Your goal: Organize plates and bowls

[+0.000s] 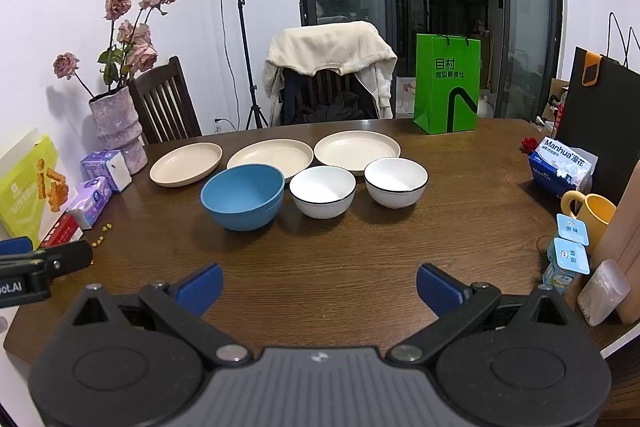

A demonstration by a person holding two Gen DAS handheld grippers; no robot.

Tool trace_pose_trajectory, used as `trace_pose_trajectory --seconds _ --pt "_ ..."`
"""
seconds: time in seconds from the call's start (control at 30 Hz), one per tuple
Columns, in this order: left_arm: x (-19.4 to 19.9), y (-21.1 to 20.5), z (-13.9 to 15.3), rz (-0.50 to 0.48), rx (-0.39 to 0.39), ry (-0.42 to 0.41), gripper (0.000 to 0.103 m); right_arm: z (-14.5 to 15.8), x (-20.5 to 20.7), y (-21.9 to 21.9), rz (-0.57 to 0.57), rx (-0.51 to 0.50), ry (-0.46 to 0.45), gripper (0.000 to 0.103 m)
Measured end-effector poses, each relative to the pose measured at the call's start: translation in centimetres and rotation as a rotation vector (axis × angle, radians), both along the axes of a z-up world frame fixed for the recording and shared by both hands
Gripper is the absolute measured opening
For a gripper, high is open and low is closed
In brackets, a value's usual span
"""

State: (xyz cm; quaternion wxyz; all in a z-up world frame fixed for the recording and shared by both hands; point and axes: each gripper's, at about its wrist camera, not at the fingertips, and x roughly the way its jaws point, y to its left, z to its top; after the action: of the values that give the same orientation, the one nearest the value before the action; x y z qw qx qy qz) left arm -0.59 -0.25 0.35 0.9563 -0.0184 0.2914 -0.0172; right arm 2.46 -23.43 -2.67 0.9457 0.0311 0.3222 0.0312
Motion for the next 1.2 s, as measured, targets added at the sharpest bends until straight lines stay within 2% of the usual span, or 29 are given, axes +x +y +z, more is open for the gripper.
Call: trace_pose_trajectory --seconds 1.2 --pt "0.34 -0.09 -0.11 0.006 -0.005 0.001 0.103 -0.04 0.78 -0.46 -0.004 0.005 0.008 0.103"
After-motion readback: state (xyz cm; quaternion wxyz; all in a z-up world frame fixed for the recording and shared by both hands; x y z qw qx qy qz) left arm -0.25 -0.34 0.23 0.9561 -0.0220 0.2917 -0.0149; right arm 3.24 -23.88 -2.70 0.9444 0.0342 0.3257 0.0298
